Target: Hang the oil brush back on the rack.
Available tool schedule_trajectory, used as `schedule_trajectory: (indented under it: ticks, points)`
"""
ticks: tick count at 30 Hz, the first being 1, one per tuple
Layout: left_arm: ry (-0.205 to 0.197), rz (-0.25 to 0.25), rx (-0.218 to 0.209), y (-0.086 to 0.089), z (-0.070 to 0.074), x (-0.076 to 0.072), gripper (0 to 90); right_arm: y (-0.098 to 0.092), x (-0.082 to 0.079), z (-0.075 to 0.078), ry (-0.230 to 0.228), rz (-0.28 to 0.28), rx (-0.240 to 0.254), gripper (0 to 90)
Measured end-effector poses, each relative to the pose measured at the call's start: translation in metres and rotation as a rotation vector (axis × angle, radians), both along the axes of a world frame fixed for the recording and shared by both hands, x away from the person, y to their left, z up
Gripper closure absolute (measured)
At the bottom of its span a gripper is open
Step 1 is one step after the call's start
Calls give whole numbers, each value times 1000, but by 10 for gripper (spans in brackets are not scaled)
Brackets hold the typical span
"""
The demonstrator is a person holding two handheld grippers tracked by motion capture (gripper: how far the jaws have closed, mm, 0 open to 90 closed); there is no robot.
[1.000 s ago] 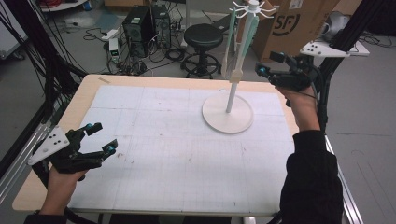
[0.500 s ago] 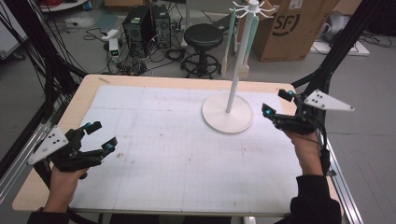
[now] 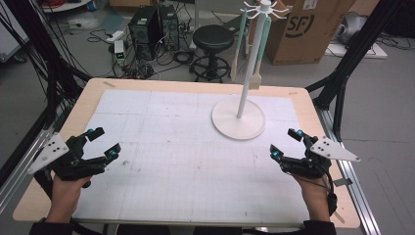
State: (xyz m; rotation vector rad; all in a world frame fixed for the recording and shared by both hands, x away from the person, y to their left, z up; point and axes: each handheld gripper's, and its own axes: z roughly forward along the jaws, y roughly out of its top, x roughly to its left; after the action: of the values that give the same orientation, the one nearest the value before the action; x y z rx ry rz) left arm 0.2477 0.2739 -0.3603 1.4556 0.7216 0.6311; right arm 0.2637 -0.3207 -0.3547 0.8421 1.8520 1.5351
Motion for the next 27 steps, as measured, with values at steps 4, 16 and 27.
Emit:
schedule_trajectory:
  ticks: [4, 16, 27]
  points:
    - [-12, 3, -11, 0, 0, -3, 205, 1, -2, -6, 15, 0, 9, 169]
    - [-9, 7, -13, -1, -3, -6, 205, 4, -8, -5, 13, 7, 10, 169]
    - [-1, 0, -17, -4, -8, -5, 206, 5, -9, -8, 25, 10, -2, 169]
